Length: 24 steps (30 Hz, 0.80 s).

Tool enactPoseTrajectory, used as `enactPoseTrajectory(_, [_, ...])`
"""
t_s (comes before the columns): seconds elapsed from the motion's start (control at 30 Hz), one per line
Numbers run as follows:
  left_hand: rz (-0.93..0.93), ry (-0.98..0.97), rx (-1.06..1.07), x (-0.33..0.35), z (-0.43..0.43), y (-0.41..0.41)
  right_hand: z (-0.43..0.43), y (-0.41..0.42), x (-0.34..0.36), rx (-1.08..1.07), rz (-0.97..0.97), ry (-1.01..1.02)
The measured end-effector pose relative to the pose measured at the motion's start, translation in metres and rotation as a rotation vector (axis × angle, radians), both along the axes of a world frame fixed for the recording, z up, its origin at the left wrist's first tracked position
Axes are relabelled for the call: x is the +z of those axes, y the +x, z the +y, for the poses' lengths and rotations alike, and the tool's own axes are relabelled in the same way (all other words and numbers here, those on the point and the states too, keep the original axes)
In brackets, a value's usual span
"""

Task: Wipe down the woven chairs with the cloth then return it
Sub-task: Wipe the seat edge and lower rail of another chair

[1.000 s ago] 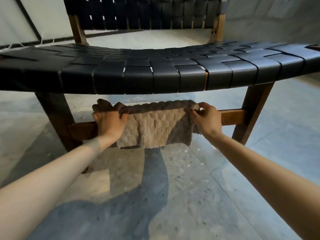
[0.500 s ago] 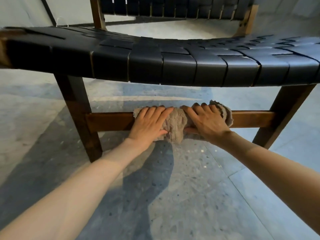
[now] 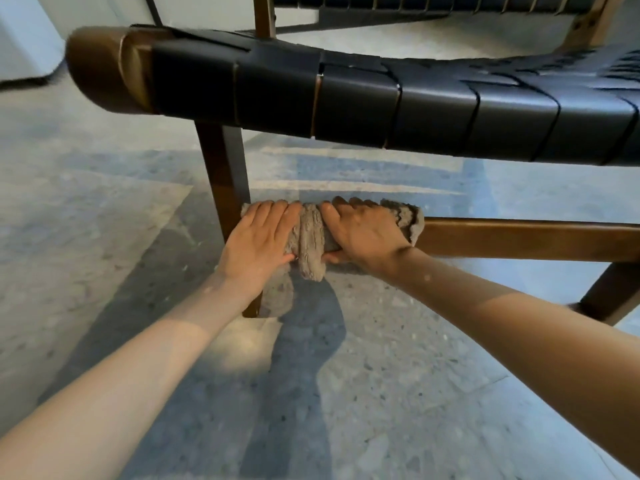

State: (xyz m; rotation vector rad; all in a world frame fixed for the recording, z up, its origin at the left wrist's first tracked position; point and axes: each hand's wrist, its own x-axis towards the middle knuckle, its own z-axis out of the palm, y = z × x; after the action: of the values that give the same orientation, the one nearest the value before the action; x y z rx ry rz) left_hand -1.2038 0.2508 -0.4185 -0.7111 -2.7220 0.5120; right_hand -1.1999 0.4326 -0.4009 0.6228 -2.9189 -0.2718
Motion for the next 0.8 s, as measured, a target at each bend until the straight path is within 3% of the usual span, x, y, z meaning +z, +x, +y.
enactPoseTrajectory(0.13, [0.026, -0.064, 0.094, 0.006, 0.006, 0.01, 0.0, 0.001, -0.004, 0.028, 0.049, -0.02])
enactPoseTrajectory(0.2, [0.053, 0.018, 0.073, 0.007, 0.015, 0.012, 0.009, 0.002, -0.005, 0.046, 0.064, -0.026])
enactPoseTrajectory(0.33, [-0.096, 0.08, 0.079, 0.001, 0.055, 0.012, 0.044, 0.009, -0.005, 0.042, 0.063, -0.045])
enactPoseTrajectory(0.47, [-0.105, 0.097, 0.027, -0.003, 0.108, 0.016, 0.102, 0.021, -0.007, 0.019, 0.067, -0.061])
enactPoseTrajectory(0.57, [-0.017, 0.066, -0.03, 0.0, 0.151, 0.023, 0.146, 0.031, -0.008, -0.009, 0.072, -0.085])
enactPoseTrajectory(0.8, [-0.048, -0.093, -0.129, 0.009, 0.267, 0.04, 0.262, 0.057, -0.012, -0.06, 0.113, -0.113])
